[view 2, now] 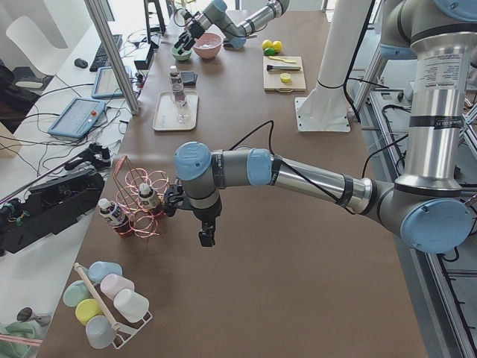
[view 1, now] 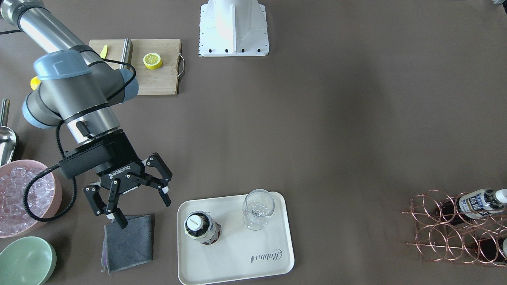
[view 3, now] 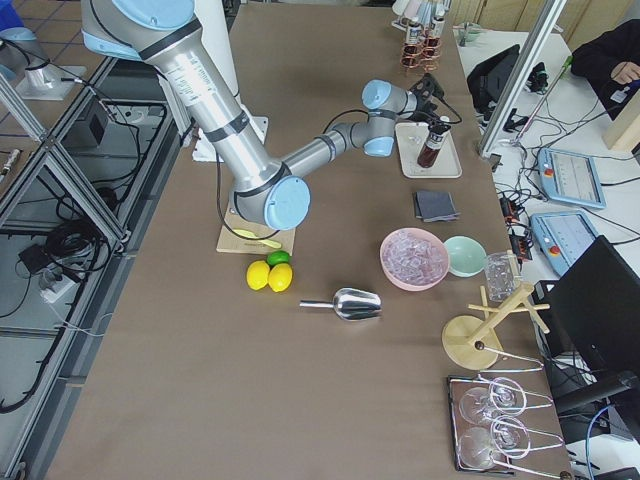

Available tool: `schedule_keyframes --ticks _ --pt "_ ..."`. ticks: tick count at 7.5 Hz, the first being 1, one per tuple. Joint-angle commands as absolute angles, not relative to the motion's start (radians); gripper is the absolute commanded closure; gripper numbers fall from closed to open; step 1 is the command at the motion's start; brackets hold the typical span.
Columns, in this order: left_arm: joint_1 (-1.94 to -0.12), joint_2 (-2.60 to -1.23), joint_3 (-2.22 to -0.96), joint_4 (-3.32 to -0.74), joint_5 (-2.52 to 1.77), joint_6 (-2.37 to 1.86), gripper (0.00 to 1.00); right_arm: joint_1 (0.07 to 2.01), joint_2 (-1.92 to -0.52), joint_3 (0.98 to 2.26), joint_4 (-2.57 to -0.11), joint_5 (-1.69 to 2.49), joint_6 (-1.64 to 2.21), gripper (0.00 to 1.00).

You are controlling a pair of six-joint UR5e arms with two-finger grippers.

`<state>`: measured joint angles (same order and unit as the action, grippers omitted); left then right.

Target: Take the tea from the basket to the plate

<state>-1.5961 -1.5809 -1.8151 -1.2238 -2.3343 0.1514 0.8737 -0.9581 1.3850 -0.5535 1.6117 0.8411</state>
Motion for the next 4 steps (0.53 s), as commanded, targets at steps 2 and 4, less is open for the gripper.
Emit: schedule_keyframes --ticks 2,4 --pt "-1.569 -1.561 -1.767 -1.275 -2.338 0.161 0.01 1.096 -1.188 1.408 -0.56 2.175 0.804 0.0" --pt "-1.56 -1.543 -1.787 -1.281 -2.344 0.161 0.01 1.216 -1.322 1.413 -0.654 2.418 0.757 0.01"
